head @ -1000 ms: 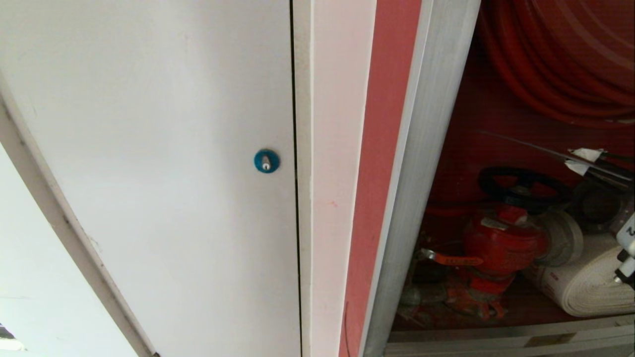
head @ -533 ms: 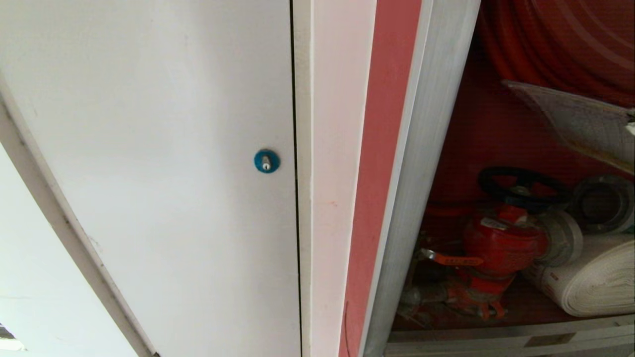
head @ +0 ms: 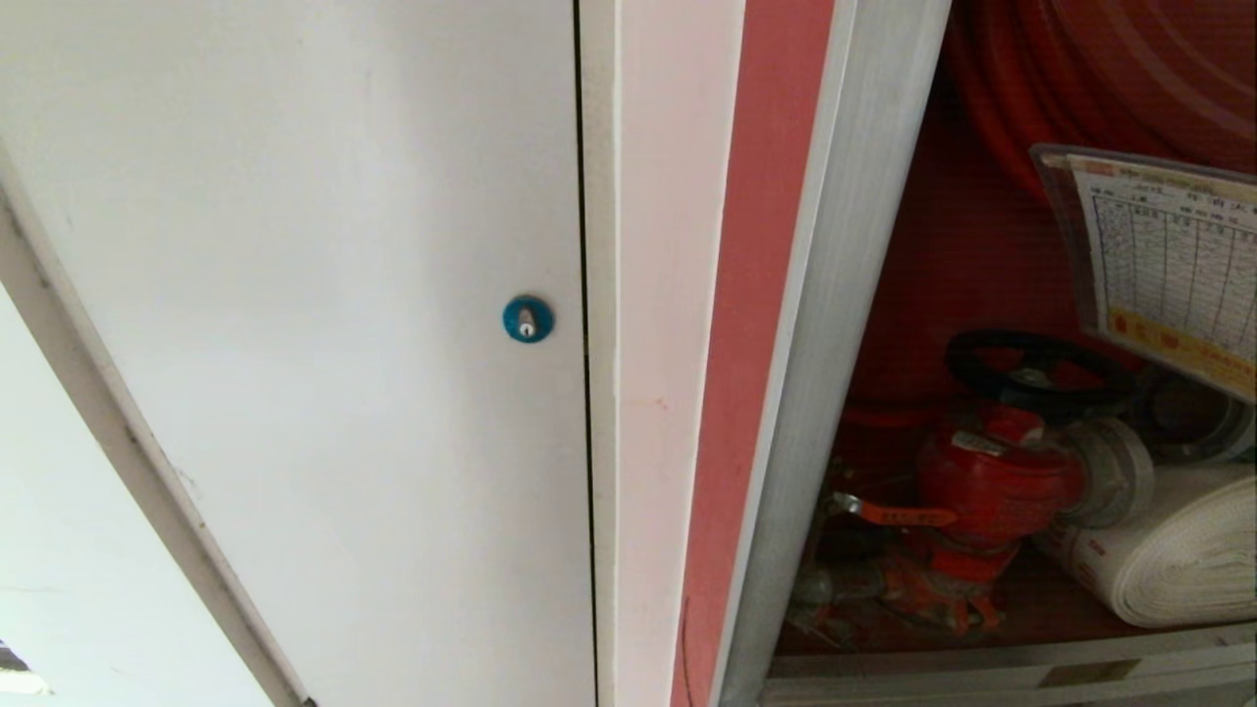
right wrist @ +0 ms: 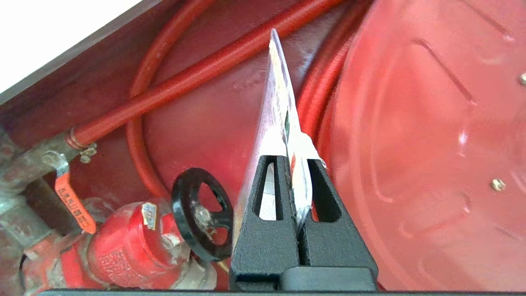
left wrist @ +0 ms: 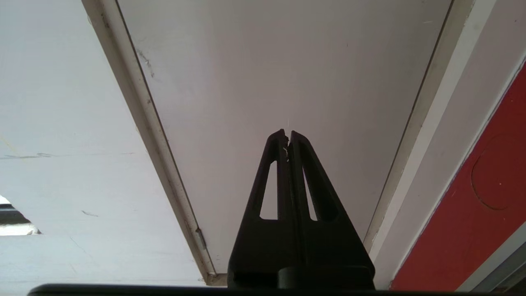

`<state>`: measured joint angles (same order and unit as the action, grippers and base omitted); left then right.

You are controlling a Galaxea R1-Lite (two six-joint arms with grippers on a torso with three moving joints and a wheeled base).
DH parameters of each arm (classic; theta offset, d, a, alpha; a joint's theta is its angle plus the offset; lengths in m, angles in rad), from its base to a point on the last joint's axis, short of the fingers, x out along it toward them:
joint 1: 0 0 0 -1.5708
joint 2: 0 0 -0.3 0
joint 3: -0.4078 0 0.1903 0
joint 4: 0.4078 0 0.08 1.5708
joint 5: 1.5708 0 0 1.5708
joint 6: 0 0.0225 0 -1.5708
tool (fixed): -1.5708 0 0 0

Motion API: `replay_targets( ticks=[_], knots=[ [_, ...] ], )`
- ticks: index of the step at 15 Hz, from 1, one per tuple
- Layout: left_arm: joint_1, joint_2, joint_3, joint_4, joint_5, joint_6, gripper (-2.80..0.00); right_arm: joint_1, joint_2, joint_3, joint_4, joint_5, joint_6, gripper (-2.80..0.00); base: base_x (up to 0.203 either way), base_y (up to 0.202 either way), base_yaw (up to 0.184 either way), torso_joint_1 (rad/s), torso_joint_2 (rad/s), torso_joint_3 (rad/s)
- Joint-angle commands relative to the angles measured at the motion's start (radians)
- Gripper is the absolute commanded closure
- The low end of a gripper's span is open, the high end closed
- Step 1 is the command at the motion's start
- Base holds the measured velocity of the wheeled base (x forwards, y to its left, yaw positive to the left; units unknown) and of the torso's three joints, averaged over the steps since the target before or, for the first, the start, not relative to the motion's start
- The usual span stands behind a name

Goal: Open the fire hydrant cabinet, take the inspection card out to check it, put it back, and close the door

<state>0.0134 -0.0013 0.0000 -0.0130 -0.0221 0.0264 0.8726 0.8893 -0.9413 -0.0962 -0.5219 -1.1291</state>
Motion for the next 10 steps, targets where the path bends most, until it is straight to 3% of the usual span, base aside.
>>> replay_targets(
  ticks=[1, 6, 10],
  knots=[
    [0.0, 0.001, 0.008, -0.001, 0.0, 0.0, 0.0, 0.003, -0.02, -0.01, 0.016, -0.003, 0.02, 0.0, 0.0, 0.0, 0.0, 0.0, 0.0, 0.0],
    [0.0, 0.001, 0.008, -0.001, -0.001, 0.0, 0.0, 0.012, -0.052, -0.12, 0.276, 0.08, 0.156, 0.0, 0.0, 0.0, 0.0, 0.0, 0.0, 0.0],
    [0.0, 0.001, 0.008, -0.001, -0.001, 0.001, 0.0, 0.013, -0.03, -0.203, 0.425, 0.233, 0.422, 0.0, 0.0, 0.0, 0.0, 0.0, 0.0, 0.0]
  ],
)
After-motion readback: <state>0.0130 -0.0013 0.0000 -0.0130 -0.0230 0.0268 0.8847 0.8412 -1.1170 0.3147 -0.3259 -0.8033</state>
